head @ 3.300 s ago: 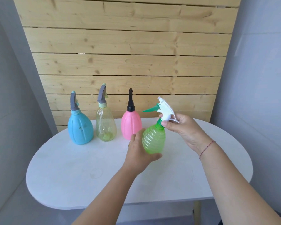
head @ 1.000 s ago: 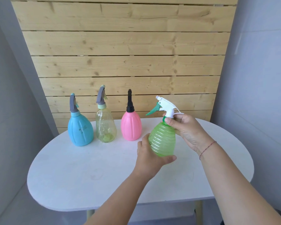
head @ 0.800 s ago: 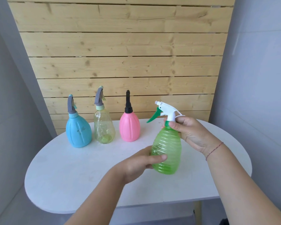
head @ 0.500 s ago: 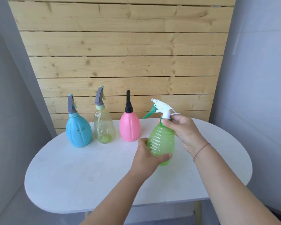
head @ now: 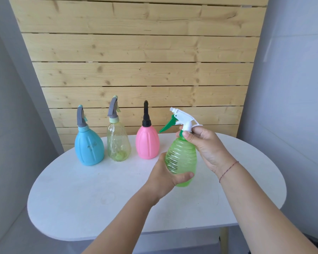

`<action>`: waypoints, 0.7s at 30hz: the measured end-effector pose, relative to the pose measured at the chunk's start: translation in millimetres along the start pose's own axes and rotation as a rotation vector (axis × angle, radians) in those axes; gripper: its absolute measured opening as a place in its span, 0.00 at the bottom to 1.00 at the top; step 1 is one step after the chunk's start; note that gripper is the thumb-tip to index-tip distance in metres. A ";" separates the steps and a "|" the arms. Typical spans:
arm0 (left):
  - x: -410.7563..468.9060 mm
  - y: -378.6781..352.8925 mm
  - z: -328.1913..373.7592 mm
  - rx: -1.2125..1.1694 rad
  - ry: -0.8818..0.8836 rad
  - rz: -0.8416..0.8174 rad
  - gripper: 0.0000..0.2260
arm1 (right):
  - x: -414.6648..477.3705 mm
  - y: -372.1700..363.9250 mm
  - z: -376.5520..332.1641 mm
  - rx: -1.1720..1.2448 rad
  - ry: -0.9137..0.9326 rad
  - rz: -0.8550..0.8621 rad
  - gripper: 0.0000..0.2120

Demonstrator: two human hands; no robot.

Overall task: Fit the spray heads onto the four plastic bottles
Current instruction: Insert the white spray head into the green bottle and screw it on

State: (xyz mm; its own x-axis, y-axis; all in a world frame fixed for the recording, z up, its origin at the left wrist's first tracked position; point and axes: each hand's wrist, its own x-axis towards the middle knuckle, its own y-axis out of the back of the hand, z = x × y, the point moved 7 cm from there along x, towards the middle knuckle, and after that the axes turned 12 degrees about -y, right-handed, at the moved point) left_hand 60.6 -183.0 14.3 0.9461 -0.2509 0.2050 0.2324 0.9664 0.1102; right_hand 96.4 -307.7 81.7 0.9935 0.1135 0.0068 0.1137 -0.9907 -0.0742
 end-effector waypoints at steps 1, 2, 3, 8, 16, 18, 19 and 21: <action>0.1 -0.5 0.1 0.011 -0.013 0.023 0.32 | 0.3 -0.1 -0.1 0.001 0.010 0.018 0.07; 0.2 -1.3 0.8 0.017 -0.027 0.044 0.31 | 0.3 -0.1 -0.5 0.004 0.019 0.038 0.07; 0.3 -2.2 1.9 0.017 -0.040 0.063 0.30 | 0.0 0.1 -0.9 0.004 0.028 0.058 0.06; 2.9 -4.2 3.3 -0.010 -0.091 0.157 0.26 | -0.4 -0.5 0.0 0.011 0.051 0.145 0.03; -0.1 -11.1 10.6 0.298 -0.139 0.199 0.46 | -5.0 5.4 -0.7 -0.085 0.092 0.406 0.08; -1.2 -14.6 14.5 0.397 -0.183 0.236 0.47 | -7.4 1.3 -3.4 -0.129 0.111 0.444 0.11; -0.7 -14.7 14.9 0.437 -0.197 0.253 0.46 | -8.3 -1.1 -3.9 -0.139 0.114 0.450 0.11; 1.1 -11.9 13.1 0.434 -0.203 0.281 0.43 | -9.2 -4.3 -2.6 -0.139 0.109 0.440 0.13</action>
State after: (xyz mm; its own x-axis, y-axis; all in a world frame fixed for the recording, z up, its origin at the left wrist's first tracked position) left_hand 55.9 -195.6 26.0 0.8858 -0.0343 0.4627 -0.1772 0.8966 0.4058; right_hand 86.8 -304.6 84.6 0.9410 -0.3201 0.1097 -0.3260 -0.9445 0.0406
